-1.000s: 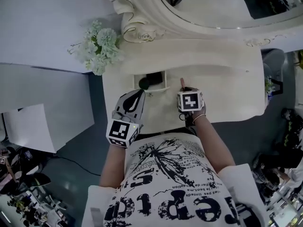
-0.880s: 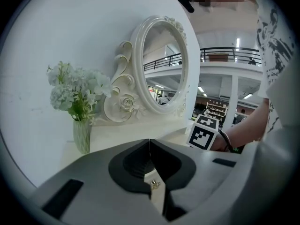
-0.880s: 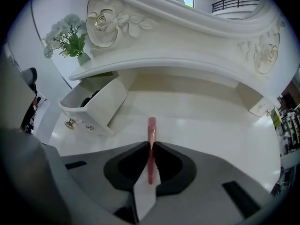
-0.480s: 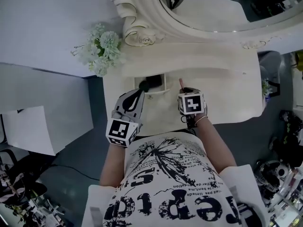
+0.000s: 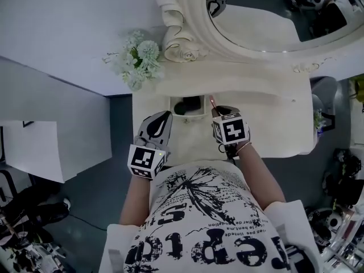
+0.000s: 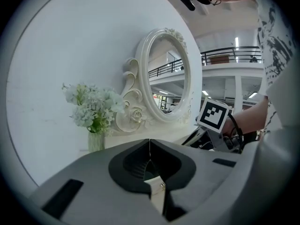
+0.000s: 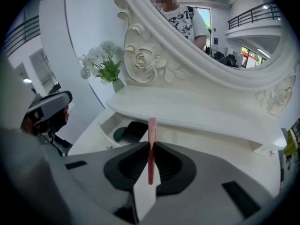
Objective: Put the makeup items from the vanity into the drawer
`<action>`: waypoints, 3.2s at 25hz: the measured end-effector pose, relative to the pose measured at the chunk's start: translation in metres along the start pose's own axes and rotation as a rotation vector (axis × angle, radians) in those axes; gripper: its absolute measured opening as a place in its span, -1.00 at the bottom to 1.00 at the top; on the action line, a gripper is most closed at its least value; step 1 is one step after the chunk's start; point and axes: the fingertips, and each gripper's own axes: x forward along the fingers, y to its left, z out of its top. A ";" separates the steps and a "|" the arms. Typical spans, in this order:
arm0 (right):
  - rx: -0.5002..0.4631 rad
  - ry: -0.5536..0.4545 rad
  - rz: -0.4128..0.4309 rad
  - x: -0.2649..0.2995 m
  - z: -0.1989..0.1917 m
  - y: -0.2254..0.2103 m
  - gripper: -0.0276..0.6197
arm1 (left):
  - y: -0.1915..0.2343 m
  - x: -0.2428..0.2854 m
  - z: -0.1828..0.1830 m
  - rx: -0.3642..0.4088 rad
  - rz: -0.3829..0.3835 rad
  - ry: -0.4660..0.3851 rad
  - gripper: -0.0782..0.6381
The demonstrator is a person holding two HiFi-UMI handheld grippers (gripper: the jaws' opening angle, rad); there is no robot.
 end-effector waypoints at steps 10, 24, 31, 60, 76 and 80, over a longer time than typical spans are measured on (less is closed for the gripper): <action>-0.260 0.052 0.083 0.027 0.021 0.071 -0.74 | 0.031 -0.040 -0.014 -0.052 0.132 -0.020 -0.73; -0.414 0.100 0.149 0.059 0.032 0.096 -0.74 | 0.053 -0.089 -0.034 -0.101 0.320 0.003 -0.73; -0.374 -0.003 0.177 0.040 0.039 0.097 -0.37 | 0.035 -0.083 -0.030 -0.092 0.302 0.001 -0.73; -0.139 -0.737 0.136 -0.151 0.052 0.021 -0.86 | -0.052 -0.024 0.059 0.134 0.038 -0.138 -0.73; -0.093 -0.845 0.031 -0.180 0.049 -0.005 -0.86 | -0.060 -0.018 0.086 0.146 0.041 -0.155 -0.73; -0.100 -0.842 0.026 -0.178 0.049 -0.005 -0.86 | -0.061 -0.016 0.086 0.146 0.036 -0.158 -0.72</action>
